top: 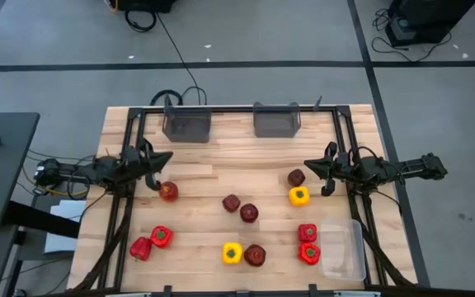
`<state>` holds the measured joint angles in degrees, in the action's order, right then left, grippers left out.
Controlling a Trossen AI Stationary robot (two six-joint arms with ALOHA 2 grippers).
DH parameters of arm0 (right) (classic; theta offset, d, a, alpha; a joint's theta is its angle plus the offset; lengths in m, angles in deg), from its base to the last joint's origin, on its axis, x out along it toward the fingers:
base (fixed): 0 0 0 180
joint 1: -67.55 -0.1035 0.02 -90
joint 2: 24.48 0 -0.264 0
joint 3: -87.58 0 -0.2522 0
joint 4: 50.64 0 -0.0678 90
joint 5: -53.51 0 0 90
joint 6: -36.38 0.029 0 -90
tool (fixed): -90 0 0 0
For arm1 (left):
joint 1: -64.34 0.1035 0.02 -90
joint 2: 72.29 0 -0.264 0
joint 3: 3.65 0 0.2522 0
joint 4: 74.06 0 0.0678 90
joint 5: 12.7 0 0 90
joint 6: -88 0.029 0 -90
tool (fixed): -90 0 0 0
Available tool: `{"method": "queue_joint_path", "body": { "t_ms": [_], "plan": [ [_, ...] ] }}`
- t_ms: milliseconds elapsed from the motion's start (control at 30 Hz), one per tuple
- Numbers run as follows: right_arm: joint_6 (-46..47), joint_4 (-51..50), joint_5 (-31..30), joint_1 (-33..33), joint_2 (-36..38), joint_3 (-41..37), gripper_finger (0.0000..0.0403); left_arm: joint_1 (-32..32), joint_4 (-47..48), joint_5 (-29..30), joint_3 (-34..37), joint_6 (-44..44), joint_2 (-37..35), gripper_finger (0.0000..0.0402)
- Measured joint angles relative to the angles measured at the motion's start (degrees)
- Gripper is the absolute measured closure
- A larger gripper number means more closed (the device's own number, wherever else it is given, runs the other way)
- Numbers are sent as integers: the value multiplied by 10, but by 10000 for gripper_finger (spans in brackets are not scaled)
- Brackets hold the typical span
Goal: Sort produce into baskets
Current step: Put the yellow bell pepper into the right black bin
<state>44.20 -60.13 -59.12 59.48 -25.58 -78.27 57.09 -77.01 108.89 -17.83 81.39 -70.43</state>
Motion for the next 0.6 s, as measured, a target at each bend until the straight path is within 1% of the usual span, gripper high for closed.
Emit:
{"method": "queue_joint_path", "body": {
  "t_ms": [33,100,233,333,400,467,533,567,600],
  "plan": [
    [0,0,0,0,0,0,374,1,5,15,0,-34,0,383],
    [0,4,-4,1,0,0,374,0,16,20,0,-85,0,383],
    [7,56,-42,3,0,0,374,0,12,18,0,-134,0,383],
    [74,110,-43,3,0,0,374,0,7,15,0,-181,0,383],
    [100,140,-47,3,0,0,374,0,7,15,0,-193,0,383],
    [102,175,-85,6,-1,0,374,1,-4,33,0,-197,0,383],
    [147,215,-139,9,-1,0,374,1,-18,53,0,-212,0,383],
    [165,228,-145,11,-2,0,374,1,-37,53,0,-226,1,383],
    [168,234,-134,14,-5,1,373,1,-57,44,0,-243,4,383]
  ]
}}
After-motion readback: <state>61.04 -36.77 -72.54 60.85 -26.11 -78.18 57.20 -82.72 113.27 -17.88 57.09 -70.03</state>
